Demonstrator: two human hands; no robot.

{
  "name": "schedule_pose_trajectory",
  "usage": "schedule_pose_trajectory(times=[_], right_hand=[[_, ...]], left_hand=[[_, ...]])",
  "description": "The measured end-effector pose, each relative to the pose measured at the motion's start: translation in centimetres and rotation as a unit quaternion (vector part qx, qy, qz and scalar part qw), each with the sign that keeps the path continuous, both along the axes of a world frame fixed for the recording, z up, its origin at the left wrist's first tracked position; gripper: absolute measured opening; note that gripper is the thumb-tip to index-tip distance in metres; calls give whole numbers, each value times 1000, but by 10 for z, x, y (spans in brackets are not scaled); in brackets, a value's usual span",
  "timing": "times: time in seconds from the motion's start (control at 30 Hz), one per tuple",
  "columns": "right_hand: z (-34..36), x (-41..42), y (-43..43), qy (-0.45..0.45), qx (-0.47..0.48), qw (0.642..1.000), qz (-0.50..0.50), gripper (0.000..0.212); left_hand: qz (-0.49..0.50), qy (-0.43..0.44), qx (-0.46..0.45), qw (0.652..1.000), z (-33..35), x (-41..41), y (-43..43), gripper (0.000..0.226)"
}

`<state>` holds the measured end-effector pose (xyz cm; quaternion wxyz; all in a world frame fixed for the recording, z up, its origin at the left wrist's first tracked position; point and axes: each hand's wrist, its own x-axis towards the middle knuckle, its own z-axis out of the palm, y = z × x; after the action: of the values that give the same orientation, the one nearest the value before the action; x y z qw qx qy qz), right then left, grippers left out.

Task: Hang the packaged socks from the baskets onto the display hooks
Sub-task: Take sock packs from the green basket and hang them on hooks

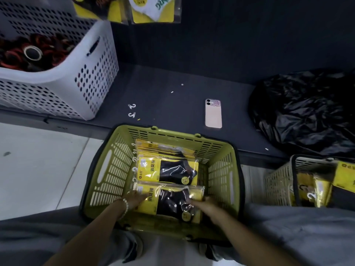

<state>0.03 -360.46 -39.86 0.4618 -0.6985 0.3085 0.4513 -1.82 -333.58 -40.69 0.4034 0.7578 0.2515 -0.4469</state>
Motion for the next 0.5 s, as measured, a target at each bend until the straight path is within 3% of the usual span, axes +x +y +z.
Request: schedule_pose_trajectory(times=[0.07,0.13,0.27,0.37,0.43,0.5], right_hand=[[10,5,7,8,58,998,16,102],[24,11,19,2,113,993,44,96],[59,25,34,-83,120,989,38,109],[95,45,29,-147,151,977,-24,101],[120,59,24,-184,201,959,-75,79],[144,73,23,-216,256,933,-128,72]], left_hand=[[44,15,0,999,1,3,1,79],[91,25,-3,996,5,4,2,82],[205,-34,-7,978,28,15,-6,78],[317,-169,7,933,64,38,-14,88],[371,-287,18,883,94,57,-13,93],[437,-342,6,832,127,75,-12,102]])
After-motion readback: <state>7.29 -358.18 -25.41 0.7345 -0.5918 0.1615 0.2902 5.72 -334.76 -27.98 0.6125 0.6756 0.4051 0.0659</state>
